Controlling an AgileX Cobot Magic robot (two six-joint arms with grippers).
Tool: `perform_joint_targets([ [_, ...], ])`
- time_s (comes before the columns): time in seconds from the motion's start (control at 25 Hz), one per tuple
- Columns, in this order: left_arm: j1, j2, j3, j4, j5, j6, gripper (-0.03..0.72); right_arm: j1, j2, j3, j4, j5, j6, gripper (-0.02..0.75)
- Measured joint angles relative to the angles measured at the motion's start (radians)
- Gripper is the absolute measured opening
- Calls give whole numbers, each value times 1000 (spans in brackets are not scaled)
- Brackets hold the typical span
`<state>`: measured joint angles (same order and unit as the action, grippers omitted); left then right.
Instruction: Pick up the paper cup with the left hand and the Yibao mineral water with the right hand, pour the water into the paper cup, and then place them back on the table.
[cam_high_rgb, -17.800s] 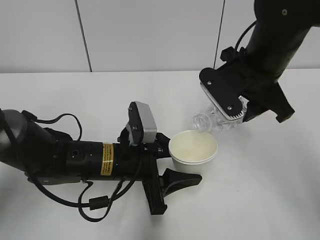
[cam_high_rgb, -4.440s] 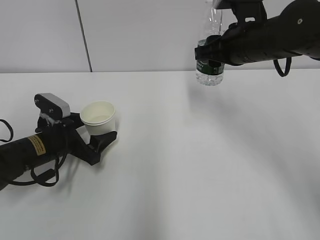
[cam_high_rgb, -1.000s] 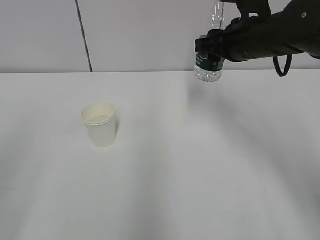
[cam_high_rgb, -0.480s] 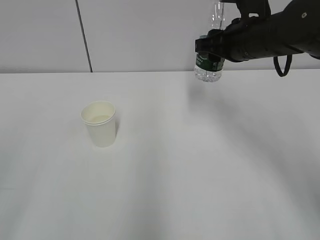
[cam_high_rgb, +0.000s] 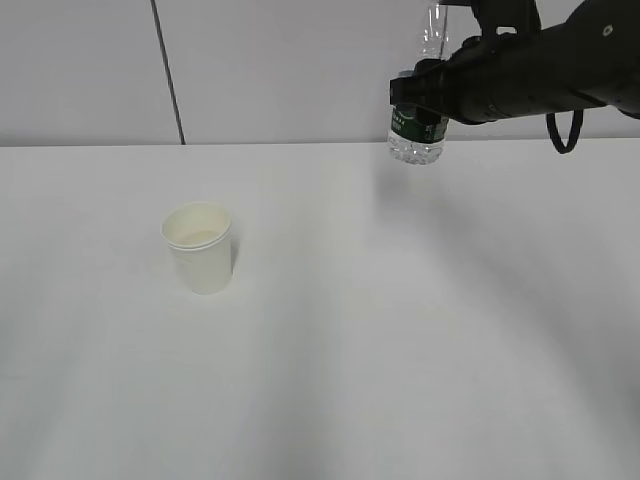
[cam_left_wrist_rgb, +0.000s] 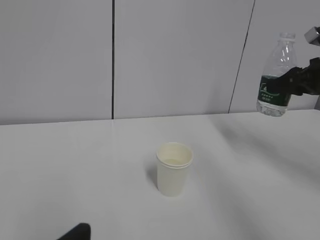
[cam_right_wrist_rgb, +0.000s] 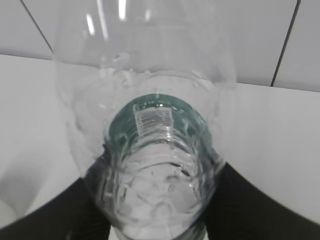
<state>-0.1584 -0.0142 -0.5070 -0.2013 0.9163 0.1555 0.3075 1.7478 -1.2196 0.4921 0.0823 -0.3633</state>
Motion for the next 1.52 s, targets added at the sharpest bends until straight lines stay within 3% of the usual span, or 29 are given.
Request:
perform_joint_targets([
  [0.4,0,0,-44,135,168,-81,540,0,0,0,0,0,-21,392],
  [1.04,0,-3,-17,150,198,-99,522,0,0,6,0,0,-63,392],
  [1.52,0,-3,-17,150,198,-99,501,4,-1,161,8,-168,-61,392],
])
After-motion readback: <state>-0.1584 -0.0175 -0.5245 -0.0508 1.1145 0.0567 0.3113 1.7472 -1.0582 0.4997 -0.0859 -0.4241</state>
